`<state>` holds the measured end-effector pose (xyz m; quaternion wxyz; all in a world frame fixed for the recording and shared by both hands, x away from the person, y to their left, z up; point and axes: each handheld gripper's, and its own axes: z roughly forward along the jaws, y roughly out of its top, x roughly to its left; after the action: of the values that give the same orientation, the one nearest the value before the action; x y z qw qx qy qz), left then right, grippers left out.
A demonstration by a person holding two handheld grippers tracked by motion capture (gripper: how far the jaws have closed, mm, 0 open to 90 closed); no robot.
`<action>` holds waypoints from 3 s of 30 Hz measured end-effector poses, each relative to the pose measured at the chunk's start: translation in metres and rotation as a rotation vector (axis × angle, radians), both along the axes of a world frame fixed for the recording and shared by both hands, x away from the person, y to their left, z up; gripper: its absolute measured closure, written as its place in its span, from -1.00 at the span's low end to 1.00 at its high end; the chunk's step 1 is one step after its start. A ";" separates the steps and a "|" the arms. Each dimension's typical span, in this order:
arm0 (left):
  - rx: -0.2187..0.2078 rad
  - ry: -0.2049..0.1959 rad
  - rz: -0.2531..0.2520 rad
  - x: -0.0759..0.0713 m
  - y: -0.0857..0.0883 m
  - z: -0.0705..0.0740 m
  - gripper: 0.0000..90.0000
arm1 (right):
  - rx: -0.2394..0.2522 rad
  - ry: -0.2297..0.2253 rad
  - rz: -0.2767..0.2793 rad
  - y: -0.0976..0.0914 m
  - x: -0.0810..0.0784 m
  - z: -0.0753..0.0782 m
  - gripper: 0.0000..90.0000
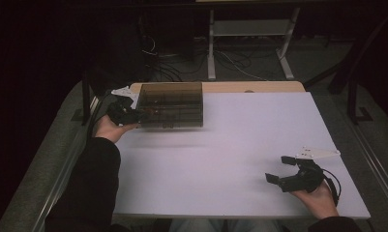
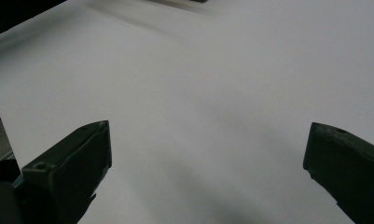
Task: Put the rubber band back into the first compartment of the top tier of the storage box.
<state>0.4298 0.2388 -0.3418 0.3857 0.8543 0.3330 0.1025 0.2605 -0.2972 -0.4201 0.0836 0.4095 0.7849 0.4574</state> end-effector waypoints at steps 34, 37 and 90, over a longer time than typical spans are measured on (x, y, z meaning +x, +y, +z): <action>-0.050 0.037 0.047 0.011 0.000 -0.023 0.62 | -0.003 0.006 -0.005 -0.002 -0.001 0.000 -0.98; -0.062 0.032 0.041 0.011 0.000 -0.021 0.54 | -0.003 0.006 -0.006 -0.002 -0.001 0.000 -0.99; -0.264 -0.034 0.027 -0.044 -0.001 0.012 -1.00 | -0.003 0.002 -0.008 -0.001 -0.001 0.000 -0.99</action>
<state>0.3861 0.2383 -0.3297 0.4989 0.7897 0.3485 0.0774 0.2593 -0.2980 -0.4203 0.0854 0.4131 0.7840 0.4555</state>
